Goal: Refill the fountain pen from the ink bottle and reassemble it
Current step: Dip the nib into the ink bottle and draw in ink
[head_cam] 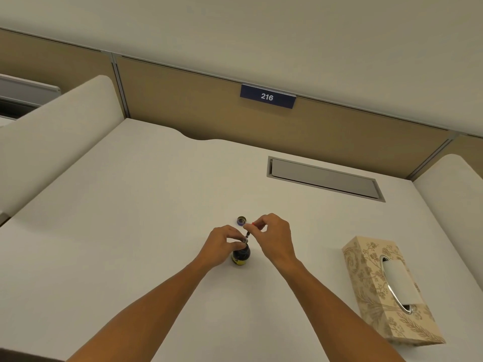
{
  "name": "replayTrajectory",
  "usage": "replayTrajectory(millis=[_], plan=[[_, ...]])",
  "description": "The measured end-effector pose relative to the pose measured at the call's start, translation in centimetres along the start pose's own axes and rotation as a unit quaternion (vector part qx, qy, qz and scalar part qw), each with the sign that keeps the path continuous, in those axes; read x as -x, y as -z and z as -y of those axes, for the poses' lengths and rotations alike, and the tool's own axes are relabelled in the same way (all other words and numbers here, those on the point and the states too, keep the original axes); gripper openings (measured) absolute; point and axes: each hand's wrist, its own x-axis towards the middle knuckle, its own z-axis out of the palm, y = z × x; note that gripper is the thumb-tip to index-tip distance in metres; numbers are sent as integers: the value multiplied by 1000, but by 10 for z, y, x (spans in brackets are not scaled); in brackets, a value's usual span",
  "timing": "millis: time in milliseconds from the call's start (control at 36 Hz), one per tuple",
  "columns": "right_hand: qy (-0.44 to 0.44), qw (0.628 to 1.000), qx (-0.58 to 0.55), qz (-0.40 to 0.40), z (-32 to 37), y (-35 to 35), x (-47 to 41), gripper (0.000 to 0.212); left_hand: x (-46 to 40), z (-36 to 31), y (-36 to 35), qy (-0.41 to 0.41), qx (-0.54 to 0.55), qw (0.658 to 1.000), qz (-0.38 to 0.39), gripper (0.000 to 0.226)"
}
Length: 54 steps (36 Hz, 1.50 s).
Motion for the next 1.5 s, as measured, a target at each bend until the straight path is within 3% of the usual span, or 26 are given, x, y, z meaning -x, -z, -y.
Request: replayTrajectory(millis=[111,278,389,861,1139,1500], plan=[[-5,1000,-5,0,0,-3,-1,23,0,0,0,0,-2,1000,-3,12],[0,997,-47,64,0,8,-5,27,0,0,0,-2,-4,1000,-6,12],[15,995,-46,88,0,12,-6,12,1,0,0,2,-4,1000,-4,12],[15,1000,1,0,2,-2,-2,21,2,0,-1,1,-4,1000,-9,12],[55,991,6,118,1,9,-4,23,1,-1,-1,-3,-2,1000,-7,12],[30,999,-15,34,-2,-2,-2,14,2,1,-1,0,9,1000,-9,11]])
